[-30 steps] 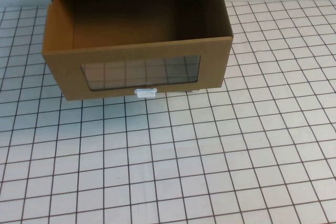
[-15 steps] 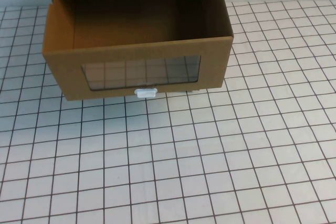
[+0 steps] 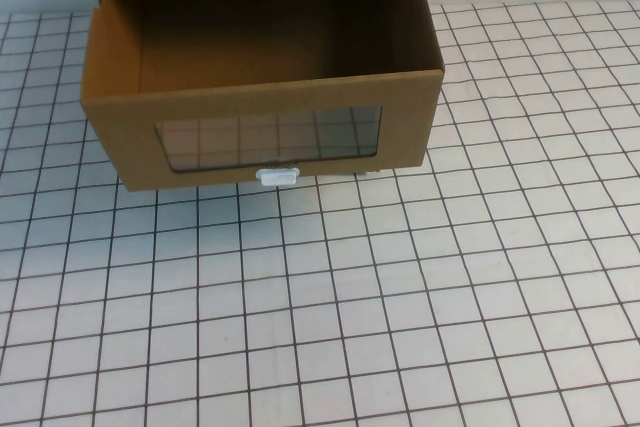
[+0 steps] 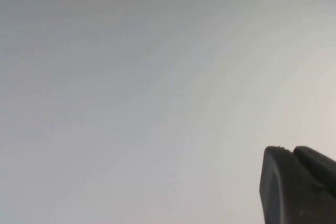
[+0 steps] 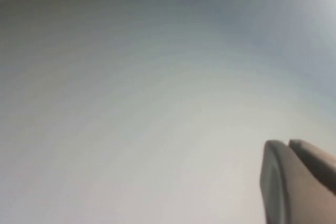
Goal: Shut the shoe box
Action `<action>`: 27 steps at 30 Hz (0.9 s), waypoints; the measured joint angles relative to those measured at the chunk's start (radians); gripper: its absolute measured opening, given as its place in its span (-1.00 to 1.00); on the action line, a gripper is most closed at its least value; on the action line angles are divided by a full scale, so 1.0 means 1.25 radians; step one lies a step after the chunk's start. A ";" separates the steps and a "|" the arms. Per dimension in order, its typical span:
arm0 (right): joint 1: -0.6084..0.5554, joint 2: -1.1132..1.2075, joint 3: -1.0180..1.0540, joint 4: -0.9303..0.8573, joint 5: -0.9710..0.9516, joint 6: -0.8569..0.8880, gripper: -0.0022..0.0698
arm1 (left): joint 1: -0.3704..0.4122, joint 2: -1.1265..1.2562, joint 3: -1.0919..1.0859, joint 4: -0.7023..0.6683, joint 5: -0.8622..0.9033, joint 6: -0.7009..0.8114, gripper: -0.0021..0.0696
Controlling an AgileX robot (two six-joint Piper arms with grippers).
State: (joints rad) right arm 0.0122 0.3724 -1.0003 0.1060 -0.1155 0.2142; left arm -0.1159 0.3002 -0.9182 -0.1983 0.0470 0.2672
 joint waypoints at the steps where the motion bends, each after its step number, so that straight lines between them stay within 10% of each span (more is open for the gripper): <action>1: 0.000 0.024 -0.025 0.003 0.057 0.000 -0.98 | 0.000 0.020 -0.013 0.001 0.029 -0.006 -0.95; 16: 0.000 0.273 -0.116 0.038 0.397 0.000 -0.98 | 0.000 0.271 -0.055 0.005 0.356 -0.152 -0.95; 27: 0.114 0.382 -0.117 0.109 0.464 -0.118 -0.98 | 0.000 0.379 -0.055 -0.063 0.248 -0.152 -0.95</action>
State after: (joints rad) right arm 0.1543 0.8495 -1.1463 0.2429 0.4645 0.0670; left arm -0.1159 0.7733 -0.9875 -0.2766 0.3566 0.0767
